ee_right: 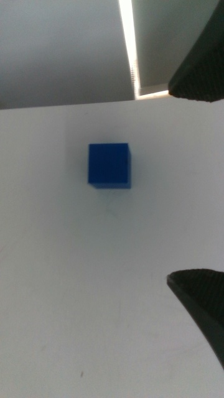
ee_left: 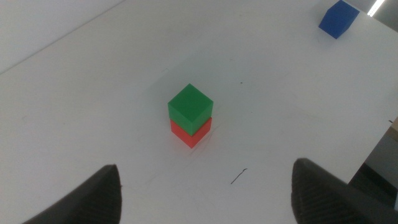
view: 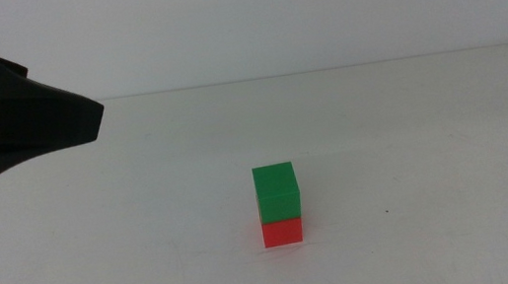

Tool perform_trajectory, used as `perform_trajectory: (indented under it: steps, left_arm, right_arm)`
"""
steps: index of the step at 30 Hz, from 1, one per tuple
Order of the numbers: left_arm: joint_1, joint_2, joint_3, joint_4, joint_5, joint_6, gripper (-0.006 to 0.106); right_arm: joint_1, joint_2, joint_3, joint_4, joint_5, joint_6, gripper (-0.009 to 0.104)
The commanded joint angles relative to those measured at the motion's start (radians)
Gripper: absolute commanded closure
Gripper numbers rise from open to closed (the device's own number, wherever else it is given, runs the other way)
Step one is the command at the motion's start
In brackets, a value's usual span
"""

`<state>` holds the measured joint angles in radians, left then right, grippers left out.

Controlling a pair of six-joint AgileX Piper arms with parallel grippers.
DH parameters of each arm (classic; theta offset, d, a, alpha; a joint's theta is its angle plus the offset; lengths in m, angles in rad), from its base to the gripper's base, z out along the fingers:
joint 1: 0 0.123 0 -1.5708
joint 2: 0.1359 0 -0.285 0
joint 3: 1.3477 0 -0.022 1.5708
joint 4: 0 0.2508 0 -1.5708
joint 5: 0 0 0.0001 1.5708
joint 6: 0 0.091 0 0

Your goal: Stack red cubes first, then green, then blue cubes in a specific spot.

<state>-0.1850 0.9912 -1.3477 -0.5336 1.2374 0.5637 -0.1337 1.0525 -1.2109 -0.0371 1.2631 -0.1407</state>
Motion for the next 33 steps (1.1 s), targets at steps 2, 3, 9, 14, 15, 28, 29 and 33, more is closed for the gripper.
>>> perform_trajectory:
  steps: [2,3,9,14,15,28,29,33]
  left_arm:
    - [0.001,-0.010,-0.023,-0.041,-0.049,-0.003,0.007]
    - [0.001,-0.010,-0.023,-0.041,-0.049,-0.003,0.007]
    - [0.001,-0.010,-0.023,-0.039,-0.049,-0.003,0.007]
    - [0.001,-0.010,-0.023,-0.039,-0.049,-0.003,0.007]
    - [0.001,-0.010,-0.023,-0.039,-0.049,-0.003,0.007]
    - [0.001,-0.010,-0.023,-0.038,-0.049,-0.003,0.007]
    - [0.001,-0.010,-0.023,-0.038,-0.049,-0.003,0.007]
    - [0.001,-0.010,-0.023,-0.038,-0.049,-0.003,0.007]
  right_arm:
    - [-0.046,0.038,-0.031,-0.001,0.034,-0.024,0.004]
    - [-0.051,0.053,-0.031,0.004,0.034,-0.023,0.004]
    - [-0.052,0.118,-0.031,0.002,0.033,-0.023,0.004]
    - [-0.052,0.121,-0.025,-0.026,0.033,-0.023,0.004]
    - [-0.052,0.121,-0.025,-0.035,0.035,-0.023,0.004]
    - [-0.091,0.201,-0.024,-0.042,0.036,-0.082,0.004]
    - [-0.098,0.211,-0.024,-0.041,0.036,-0.091,0.004]
    - [-0.147,0.271,-0.024,-0.020,0.023,-0.149,0.004]
